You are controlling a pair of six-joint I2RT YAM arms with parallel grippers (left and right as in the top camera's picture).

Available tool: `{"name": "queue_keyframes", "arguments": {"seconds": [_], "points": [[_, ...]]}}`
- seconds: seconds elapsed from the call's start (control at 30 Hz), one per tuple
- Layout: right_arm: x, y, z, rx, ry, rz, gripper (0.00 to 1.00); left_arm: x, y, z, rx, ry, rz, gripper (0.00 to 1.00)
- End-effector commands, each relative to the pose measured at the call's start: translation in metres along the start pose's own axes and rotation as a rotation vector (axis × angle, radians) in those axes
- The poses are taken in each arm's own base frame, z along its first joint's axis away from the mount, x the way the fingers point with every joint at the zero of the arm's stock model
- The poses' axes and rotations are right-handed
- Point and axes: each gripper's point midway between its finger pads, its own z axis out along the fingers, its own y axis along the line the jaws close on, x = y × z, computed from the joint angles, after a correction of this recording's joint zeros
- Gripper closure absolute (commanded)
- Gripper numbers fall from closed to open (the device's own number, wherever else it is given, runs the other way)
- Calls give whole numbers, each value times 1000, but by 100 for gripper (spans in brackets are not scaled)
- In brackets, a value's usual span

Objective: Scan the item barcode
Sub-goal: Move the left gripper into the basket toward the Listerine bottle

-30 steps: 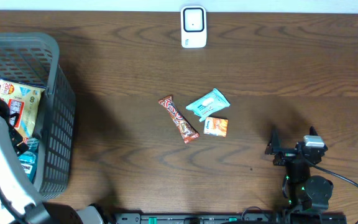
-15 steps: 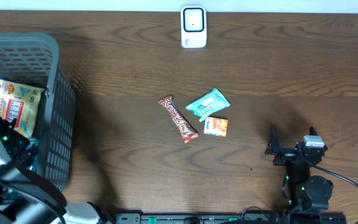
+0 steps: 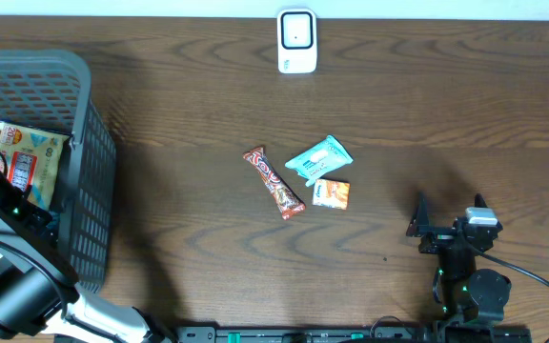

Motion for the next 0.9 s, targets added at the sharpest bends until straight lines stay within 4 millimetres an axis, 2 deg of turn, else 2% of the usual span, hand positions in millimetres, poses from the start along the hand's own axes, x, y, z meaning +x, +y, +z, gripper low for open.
{"name": "queue_keyframes", "arguments": {"seconds": [0.0,0.4,0.63,0.7,0.73,0.77,0.87], "points": [[0,-2,0,8,-1,-15,1,-3,1,13,-19,-19,-24,2],[0,-2,0,8,-1,-15,1,-1,11,43,-34,-23,-21,0],[0,-2,0,8,-1,-14,1,0,12,49,-30,-21,12,14],[0,-2,0,8,-1,-15,1,1,12,49,-29,-20,35,21],[0,-2,0,8,-1,-15,1,1,11,49,-26,-19,45,33],[0,-2,0,8,-1,-14,1,2,10,49,-22,-14,55,38],[0,-2,0,8,-1,-14,1,6,1,45,13,12,121,41]]}}
